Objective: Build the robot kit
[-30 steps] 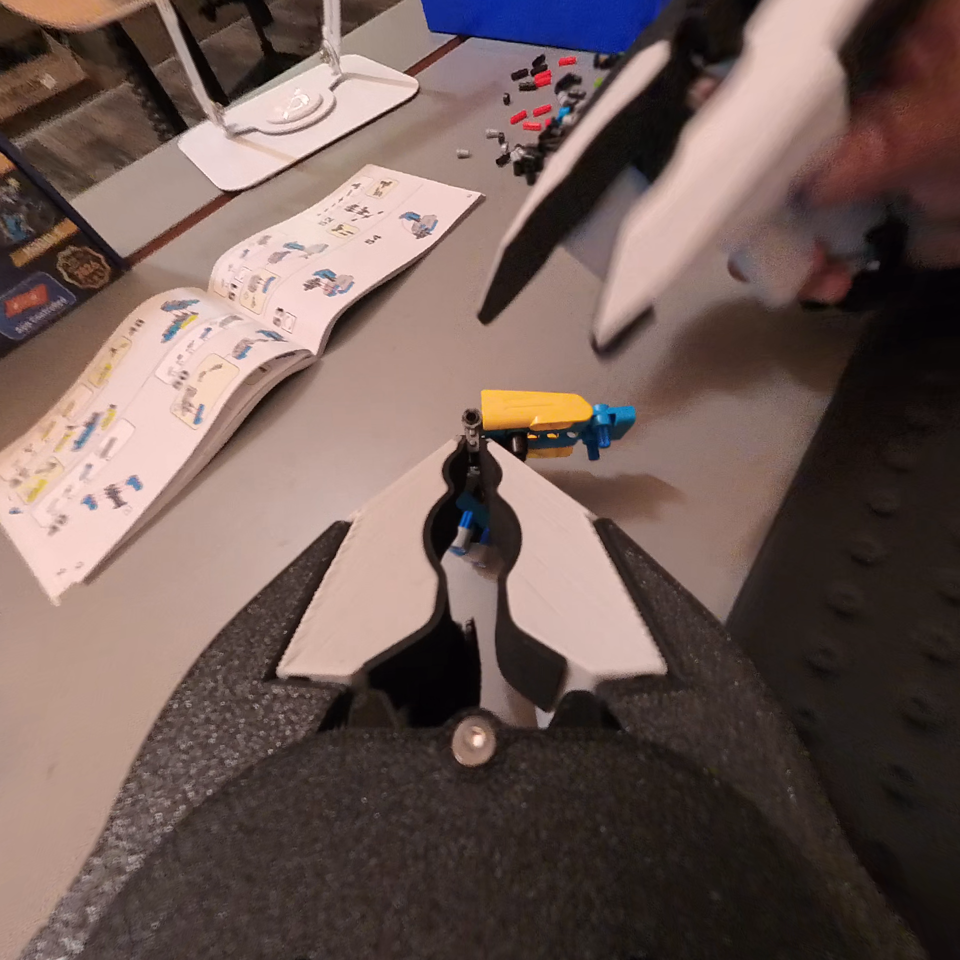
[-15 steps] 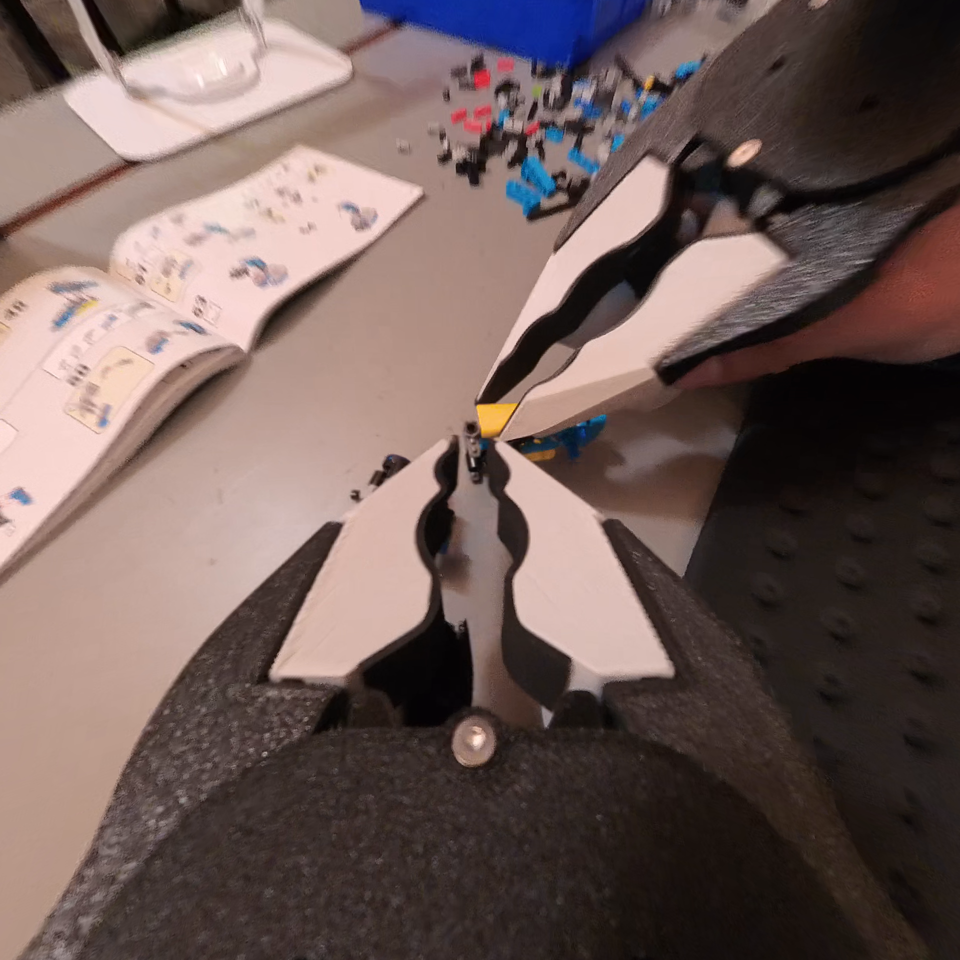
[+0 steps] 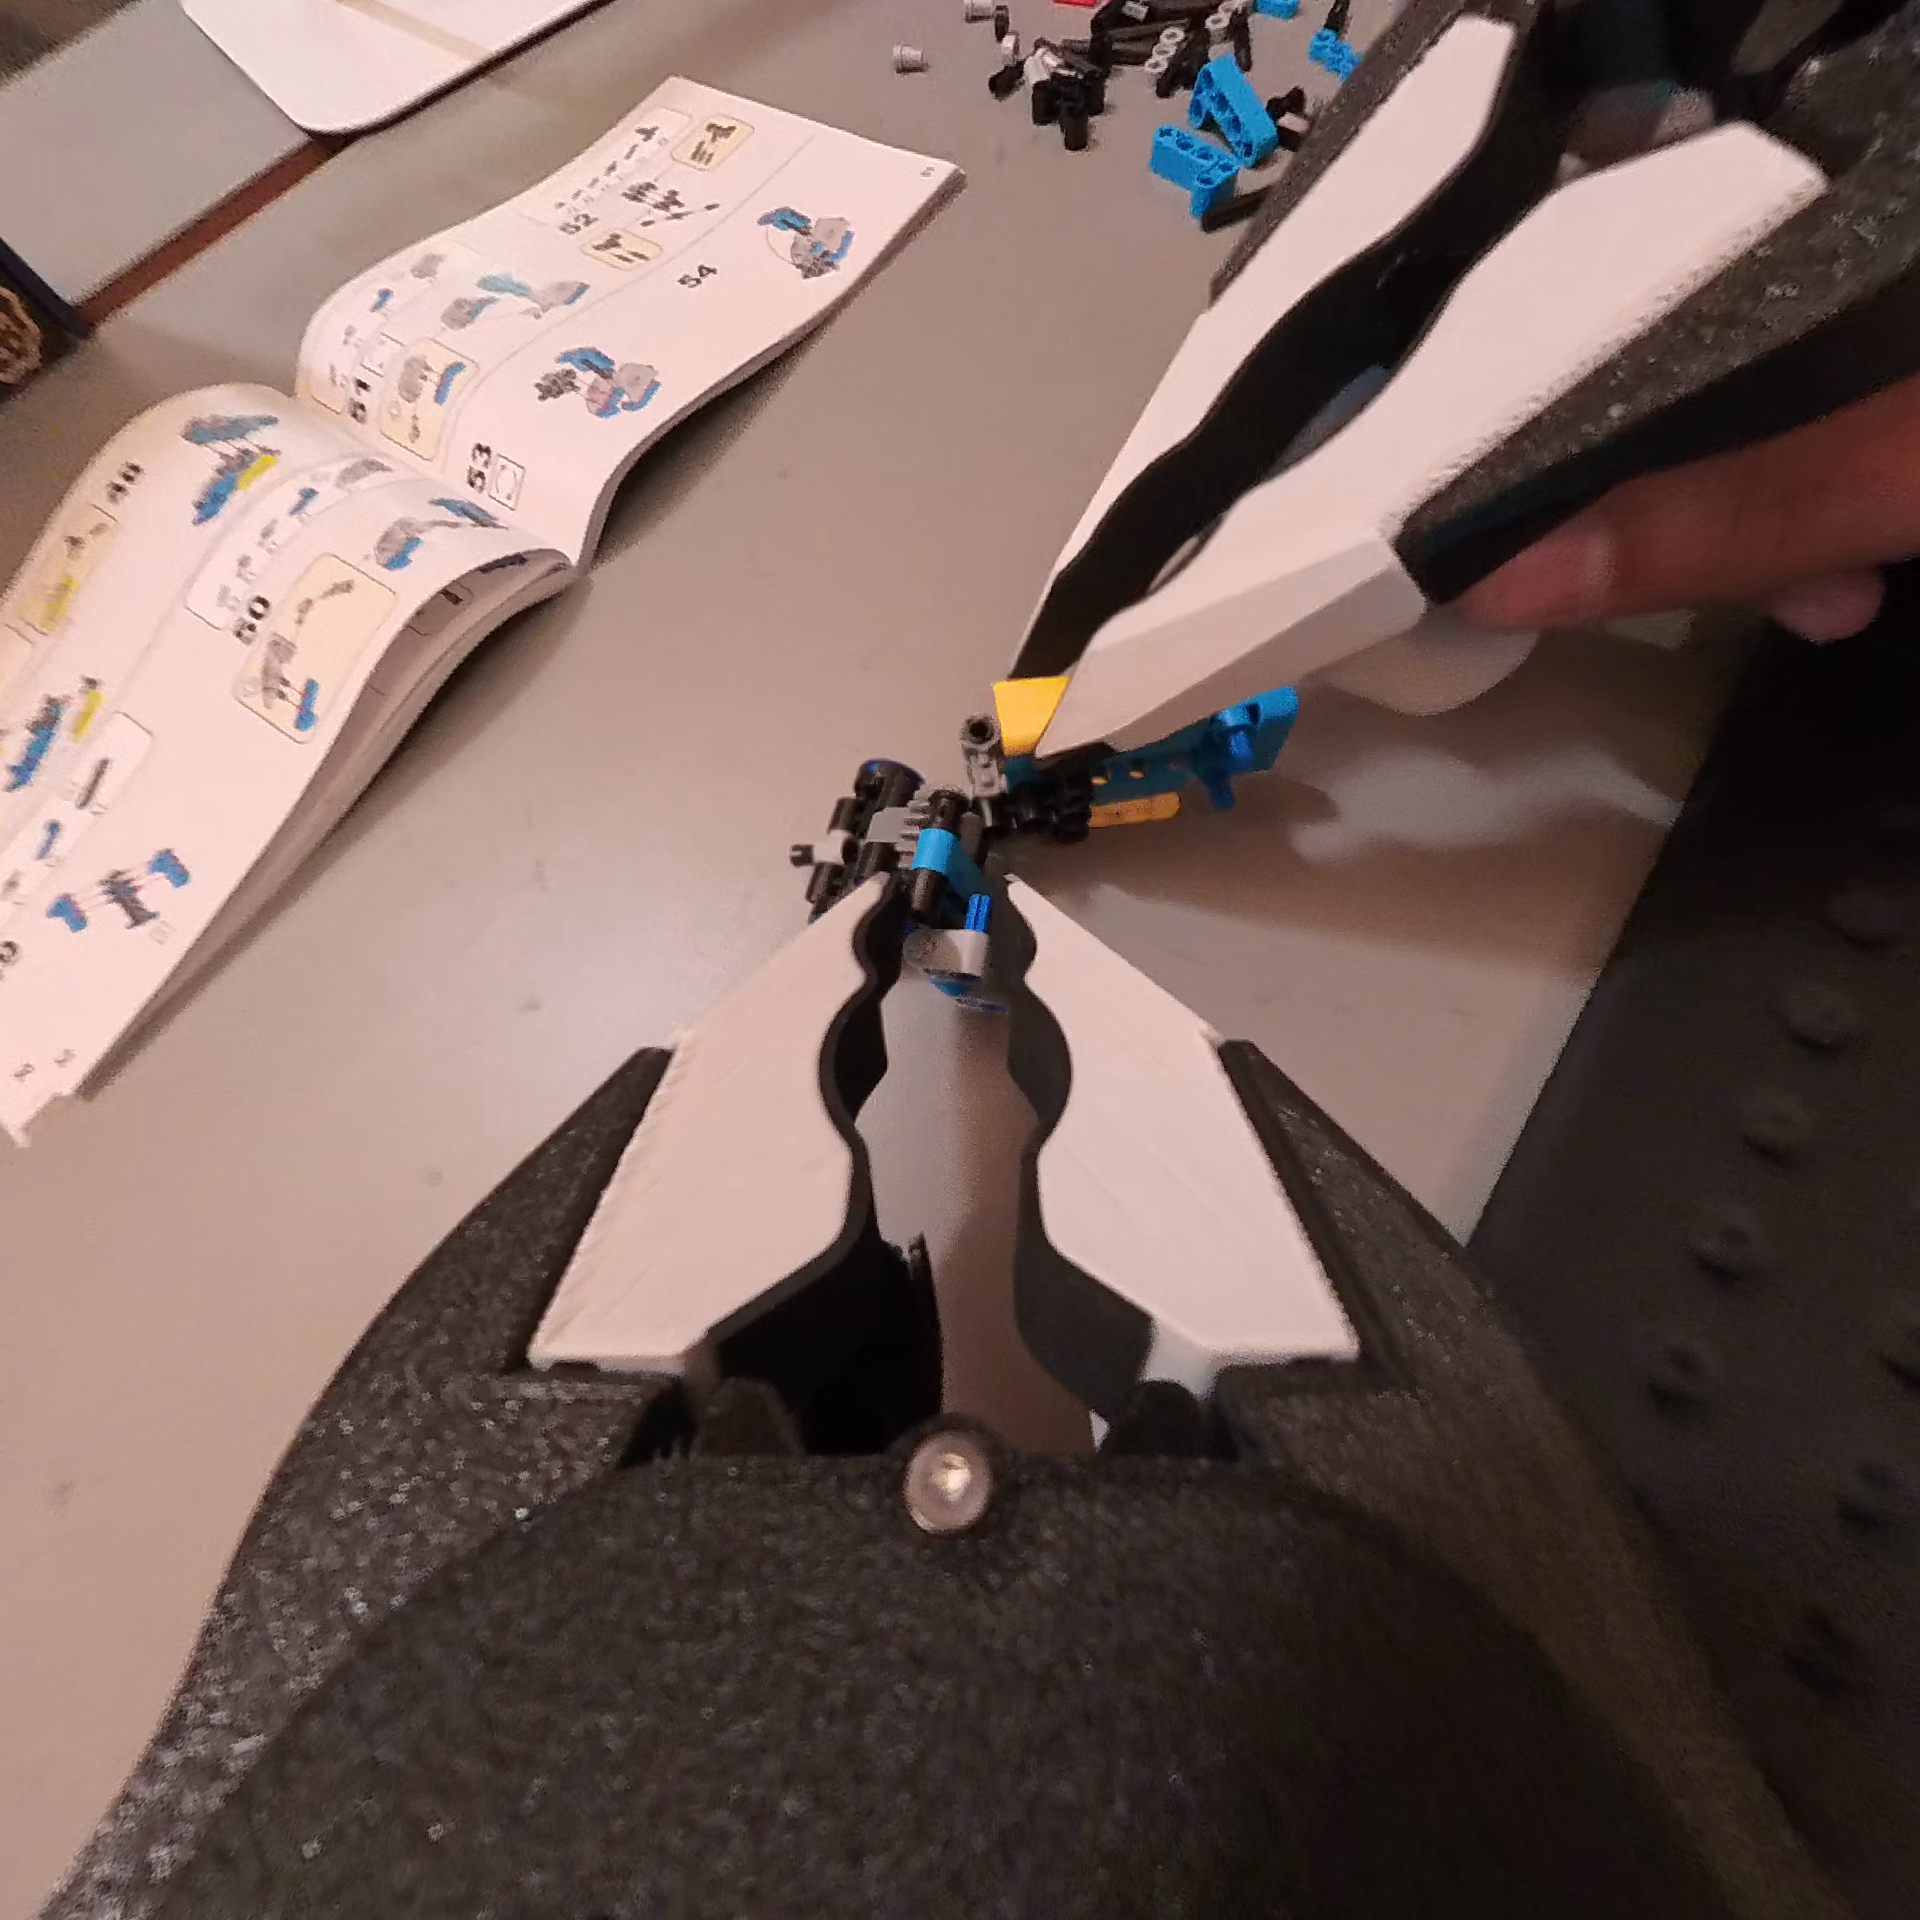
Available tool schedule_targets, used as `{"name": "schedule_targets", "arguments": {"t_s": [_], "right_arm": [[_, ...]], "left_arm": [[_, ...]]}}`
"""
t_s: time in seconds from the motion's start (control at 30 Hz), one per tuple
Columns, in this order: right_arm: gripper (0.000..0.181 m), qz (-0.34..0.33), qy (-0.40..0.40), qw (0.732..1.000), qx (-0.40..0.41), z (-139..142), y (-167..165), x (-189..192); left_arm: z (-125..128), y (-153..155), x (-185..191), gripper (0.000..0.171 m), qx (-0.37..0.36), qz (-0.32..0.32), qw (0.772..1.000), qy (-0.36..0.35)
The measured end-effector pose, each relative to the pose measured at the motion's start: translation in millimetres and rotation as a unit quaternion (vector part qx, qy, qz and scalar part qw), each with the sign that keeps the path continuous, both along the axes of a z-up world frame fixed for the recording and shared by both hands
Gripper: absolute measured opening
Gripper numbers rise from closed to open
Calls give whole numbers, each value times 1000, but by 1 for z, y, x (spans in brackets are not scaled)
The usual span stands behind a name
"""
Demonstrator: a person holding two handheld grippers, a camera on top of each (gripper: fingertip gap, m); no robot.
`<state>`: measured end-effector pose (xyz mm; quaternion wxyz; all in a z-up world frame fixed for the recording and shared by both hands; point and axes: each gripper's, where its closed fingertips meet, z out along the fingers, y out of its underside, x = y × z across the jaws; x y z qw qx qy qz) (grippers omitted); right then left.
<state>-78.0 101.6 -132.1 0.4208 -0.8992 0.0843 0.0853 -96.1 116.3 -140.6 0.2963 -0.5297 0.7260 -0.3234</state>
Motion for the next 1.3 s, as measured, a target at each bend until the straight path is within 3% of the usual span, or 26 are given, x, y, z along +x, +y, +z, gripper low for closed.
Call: {"name": "schedule_targets", "arguments": {"t_s": [0.27, 0.63, 1.0, 1.3], "right_arm": [[14, -18, 20, 1000, 3, 0, 1, 3], [19, 0, 97, 995, 26, -2, 3, -4], [15, -2, 55, 998, 18, -4, 7, 2], [18, 11, 107, 994, 15, -6, 8, -1]], "left_arm": [[2, -3, 2, 16, 122, 27, 992, -19], [0, -2, 4, 16, 87, 50, 995, -15], [0, -7, 8, 16, 69, 46, 996, -17], [0, -5, 9, 15, 46, 51, 997, -18]]}}
